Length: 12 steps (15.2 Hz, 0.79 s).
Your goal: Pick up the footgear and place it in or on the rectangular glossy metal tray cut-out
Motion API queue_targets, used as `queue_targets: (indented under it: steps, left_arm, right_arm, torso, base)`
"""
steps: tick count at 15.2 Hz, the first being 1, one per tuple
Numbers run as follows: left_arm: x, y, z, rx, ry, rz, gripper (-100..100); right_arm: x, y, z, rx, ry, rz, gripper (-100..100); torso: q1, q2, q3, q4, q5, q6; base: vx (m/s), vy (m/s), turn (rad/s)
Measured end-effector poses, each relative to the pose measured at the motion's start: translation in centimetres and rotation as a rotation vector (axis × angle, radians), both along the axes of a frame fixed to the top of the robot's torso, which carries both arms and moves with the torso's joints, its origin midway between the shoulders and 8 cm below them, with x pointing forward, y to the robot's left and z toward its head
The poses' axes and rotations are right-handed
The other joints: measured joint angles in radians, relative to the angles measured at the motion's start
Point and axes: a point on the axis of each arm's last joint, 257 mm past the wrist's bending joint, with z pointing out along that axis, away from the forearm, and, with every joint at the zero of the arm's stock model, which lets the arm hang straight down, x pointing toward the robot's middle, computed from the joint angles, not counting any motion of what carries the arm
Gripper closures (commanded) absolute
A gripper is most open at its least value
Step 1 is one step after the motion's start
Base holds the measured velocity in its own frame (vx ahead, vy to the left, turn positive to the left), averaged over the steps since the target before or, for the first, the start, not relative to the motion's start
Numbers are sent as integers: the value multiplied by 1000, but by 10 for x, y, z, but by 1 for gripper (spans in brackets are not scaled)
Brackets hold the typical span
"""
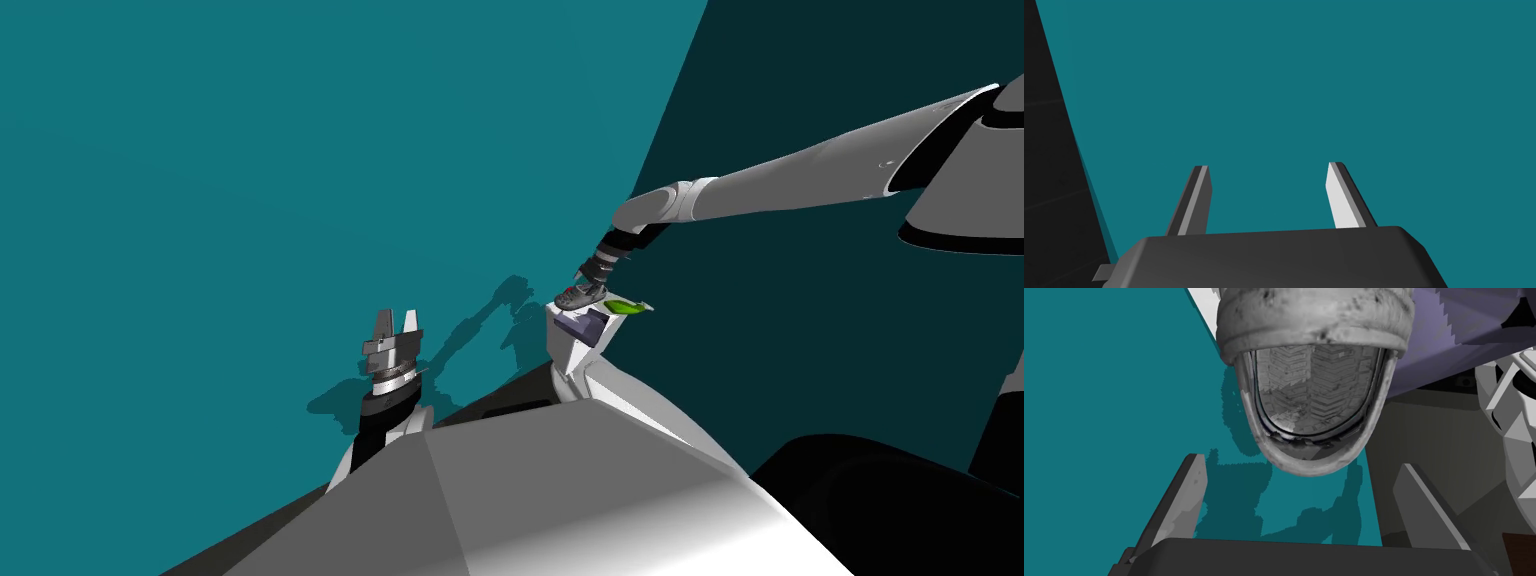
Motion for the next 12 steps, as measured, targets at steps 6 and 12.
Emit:
queue_targets:
  steps: [6,12]
  left_arm:
    - [0,0,0,0,0,0,0]
    - [0,0,0,0,0,0,0]
  right_arm:
    - [-3,18,34,10,9,-13,-100]
    - [-4,21,38,12,14,-17,-100]
  torso:
    - [-7,-1,-1,0,-2,0]
    - [-1,0,0,0,0,0]
  base:
    - [11,-88,37]
    - [1,-11,3]
